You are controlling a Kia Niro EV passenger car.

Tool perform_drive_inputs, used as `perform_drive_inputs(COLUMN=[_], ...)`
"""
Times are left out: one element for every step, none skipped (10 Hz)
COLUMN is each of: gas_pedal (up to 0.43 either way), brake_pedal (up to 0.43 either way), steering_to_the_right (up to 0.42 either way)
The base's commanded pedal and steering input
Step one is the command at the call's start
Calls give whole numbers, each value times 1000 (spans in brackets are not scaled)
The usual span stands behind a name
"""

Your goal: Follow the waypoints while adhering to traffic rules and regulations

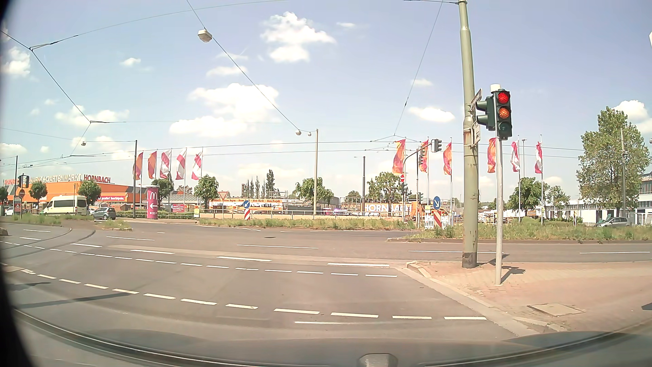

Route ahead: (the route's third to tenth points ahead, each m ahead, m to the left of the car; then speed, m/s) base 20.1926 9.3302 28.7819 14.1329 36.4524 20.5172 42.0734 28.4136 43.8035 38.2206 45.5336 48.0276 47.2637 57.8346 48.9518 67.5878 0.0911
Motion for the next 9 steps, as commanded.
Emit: perform_drive_inputs(gas_pedal=[118,169,189,228,248,260,268,280,299], brake_pedal=[30,30,30,30,30,30,30,30,30], steering_to_the_right=[-48,-48,-48,-48,-48,-48,-48,-47,-45])
